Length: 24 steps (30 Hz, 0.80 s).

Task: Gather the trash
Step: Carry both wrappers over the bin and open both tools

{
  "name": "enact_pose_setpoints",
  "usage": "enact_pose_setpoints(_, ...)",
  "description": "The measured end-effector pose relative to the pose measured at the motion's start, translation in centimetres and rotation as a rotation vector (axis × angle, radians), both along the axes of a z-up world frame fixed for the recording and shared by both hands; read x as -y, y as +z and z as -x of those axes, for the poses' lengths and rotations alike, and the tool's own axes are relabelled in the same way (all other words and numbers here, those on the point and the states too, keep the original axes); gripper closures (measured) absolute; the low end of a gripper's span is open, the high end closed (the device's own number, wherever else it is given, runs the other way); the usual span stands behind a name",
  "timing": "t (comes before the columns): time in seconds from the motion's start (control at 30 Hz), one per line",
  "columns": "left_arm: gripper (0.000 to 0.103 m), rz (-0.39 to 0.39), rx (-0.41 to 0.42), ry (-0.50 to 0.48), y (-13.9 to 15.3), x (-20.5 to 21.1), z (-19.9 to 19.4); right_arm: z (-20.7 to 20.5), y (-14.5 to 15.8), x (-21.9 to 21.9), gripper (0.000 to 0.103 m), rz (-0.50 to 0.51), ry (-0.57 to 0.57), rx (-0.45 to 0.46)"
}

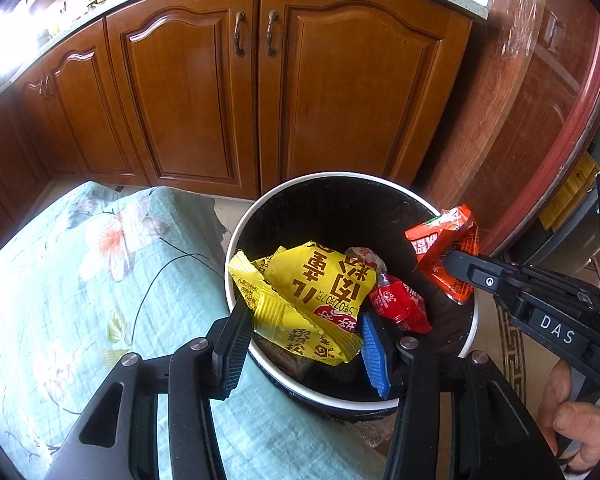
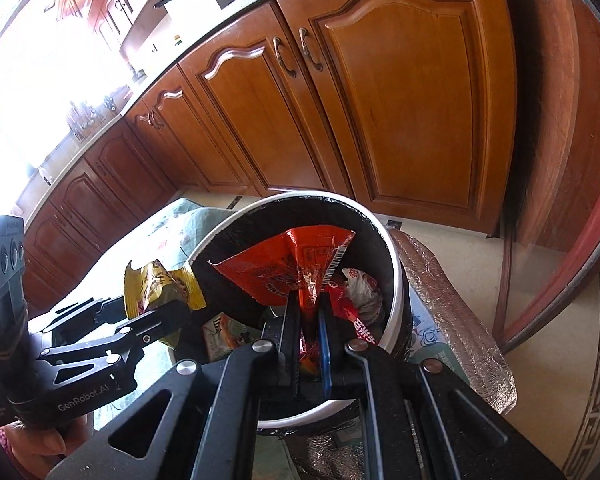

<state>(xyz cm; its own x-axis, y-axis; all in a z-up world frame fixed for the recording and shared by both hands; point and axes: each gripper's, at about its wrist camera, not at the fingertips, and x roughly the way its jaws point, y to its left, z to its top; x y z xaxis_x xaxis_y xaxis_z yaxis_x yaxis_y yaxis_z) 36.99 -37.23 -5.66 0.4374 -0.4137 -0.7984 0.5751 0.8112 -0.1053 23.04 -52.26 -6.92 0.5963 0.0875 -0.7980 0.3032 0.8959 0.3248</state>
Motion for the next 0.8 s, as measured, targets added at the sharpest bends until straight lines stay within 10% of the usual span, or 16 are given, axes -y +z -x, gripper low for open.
enact_pose_setpoints(0.3, 0.054, -0.009, -0.030, -0.009, -0.7, 1.1, -1.3, -1.0, -1.0, 0.5, 0.093, -0.001, 0.010, -0.041)
enact_pose_setpoints(0.47, 0.034, -0.013, -0.034, -0.009, -0.5, 1.3, -1.5, -1.1, -0.8, 0.9, 0.090, -0.019, -0.002, -0.037)
enact_pose_setpoints(0.8, 0.029, 0.029, -0.014, 0.034, 0.6, -2.1, 0.3, 0.2, 0.7, 0.9, 0.062, -0.057, -0.035, 0.030)
